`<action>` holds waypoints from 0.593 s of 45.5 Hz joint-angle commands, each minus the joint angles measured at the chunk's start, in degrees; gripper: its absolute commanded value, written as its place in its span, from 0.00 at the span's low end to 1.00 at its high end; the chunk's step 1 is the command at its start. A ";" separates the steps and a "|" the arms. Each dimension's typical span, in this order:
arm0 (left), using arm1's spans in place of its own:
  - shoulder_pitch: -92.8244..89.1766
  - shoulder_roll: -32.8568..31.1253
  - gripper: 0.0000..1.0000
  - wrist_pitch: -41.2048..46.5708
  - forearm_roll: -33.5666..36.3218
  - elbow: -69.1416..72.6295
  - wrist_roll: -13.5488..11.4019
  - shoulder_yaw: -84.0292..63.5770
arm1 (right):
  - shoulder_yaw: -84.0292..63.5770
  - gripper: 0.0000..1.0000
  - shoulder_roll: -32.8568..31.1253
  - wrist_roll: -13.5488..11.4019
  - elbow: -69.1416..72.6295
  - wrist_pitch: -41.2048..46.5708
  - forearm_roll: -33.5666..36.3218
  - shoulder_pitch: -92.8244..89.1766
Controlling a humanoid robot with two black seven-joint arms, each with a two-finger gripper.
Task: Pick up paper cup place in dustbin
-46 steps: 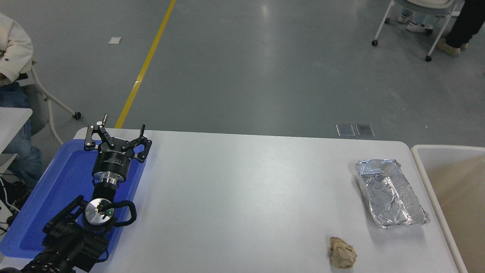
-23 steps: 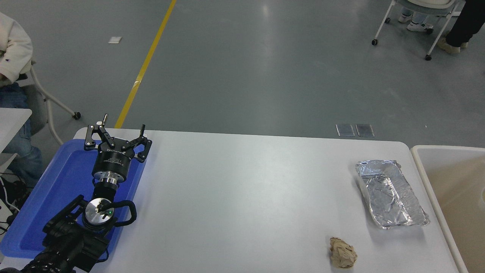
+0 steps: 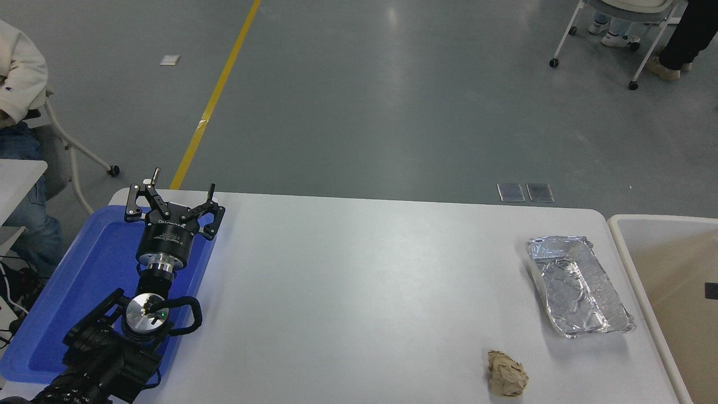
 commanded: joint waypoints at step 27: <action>0.00 0.00 1.00 0.00 0.00 -0.02 0.00 0.00 | -22.98 1.00 3.33 -0.69 35.13 0.59 7.62 37.25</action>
